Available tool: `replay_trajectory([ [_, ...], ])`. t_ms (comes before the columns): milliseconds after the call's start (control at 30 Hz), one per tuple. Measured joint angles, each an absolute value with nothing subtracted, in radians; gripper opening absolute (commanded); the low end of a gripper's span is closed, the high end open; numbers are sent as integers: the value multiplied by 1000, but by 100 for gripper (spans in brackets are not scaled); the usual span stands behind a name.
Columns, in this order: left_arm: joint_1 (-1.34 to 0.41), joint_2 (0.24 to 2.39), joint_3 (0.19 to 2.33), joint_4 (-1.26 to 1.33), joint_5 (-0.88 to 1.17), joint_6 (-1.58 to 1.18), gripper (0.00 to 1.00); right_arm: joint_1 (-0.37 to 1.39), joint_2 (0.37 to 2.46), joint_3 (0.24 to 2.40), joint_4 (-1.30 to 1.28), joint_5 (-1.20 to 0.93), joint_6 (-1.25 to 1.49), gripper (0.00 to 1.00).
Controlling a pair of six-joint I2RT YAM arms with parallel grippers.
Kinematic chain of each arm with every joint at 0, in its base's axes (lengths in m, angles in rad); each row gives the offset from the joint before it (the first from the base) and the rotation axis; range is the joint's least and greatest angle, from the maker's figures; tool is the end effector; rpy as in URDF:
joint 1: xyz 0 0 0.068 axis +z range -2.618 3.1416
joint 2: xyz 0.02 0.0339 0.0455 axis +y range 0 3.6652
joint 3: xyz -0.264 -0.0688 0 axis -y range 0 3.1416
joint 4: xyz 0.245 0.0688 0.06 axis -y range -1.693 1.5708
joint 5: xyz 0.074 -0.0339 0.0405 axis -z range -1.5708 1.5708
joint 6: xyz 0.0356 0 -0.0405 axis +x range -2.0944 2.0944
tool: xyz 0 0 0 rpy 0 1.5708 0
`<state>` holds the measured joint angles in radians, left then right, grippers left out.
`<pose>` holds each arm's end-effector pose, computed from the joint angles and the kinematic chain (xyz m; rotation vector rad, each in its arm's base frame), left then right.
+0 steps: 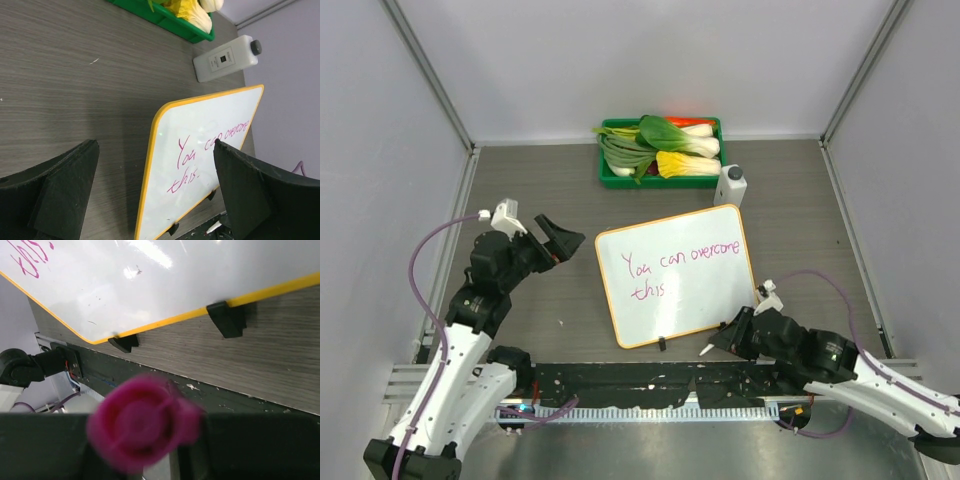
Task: Write a sentence on the whiteboard
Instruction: Put down the whiteboard marker without the cap at the corner of the board, then reset both arms
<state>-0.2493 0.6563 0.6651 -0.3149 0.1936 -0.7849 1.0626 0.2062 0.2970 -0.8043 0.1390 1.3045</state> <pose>0.1526 -0.0459 0.3039 -0.3851 1.9320 -0.8776 0.0446 0.0699 0.1780 0.3830 2.4880 0.9985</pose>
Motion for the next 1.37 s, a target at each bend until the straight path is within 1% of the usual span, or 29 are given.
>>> replay_trajectory([
  [33, -249, 662, 669, -325, 189, -785, 100, 1062, 184, 292, -825, 138, 1322, 42],
  [67, -249, 663, 670, -333, 183, -785, 100, 1062, 155, 287, -850, 137, 1341, 55],
  [100, -249, 663, 670, -344, 177, -785, 100, 1062, 125, 284, -874, 138, 1359, 60],
  [133, -249, 663, 671, -351, 173, -785, 100, 1062, 114, 284, -883, 140, 1371, 69],
  [200, -249, 663, 671, -364, 162, -786, 99, 1062, 92, 284, -902, 149, 1388, 76],
  [233, -249, 663, 671, -371, 155, -786, 100, 1061, 91, 284, -908, 155, 1391, 77],
  [367, -249, 663, 671, -388, 139, -788, 99, 1060, 128, 302, -923, 184, 1383, 79],
  [500, -249, 682, 681, -410, 130, -793, 100, 1059, 216, 362, -912, 223, 1332, 80],
  [667, -249, 751, 717, -443, 117, -793, 100, 1059, 376, 437, -815, 273, 1202, 80],
  [800, -249, 812, 748, -499, 83, -774, 100, 1058, 538, 538, -762, 346, 1062, 82],
  [867, -249, 837, 765, -531, 62, -764, 100, 1058, 599, 603, -747, 393, 992, 88],
  [933, -249, 855, 781, -558, 34, -749, 100, 1058, 651, 673, -721, 450, 915, 99],
  [967, -249, 860, 785, -565, 22, -746, 100, 1058, 669, 700, -707, 479, 879, 99],
  [1233, -249, 893, 797, -619, -73, -720, 99, 1047, 716, 778, -614, 651, 635, 99],
  [1367, -249, 896, 796, -617, -94, -703, 100, 959, 751, 796, -524, 650, 539, 99],
])
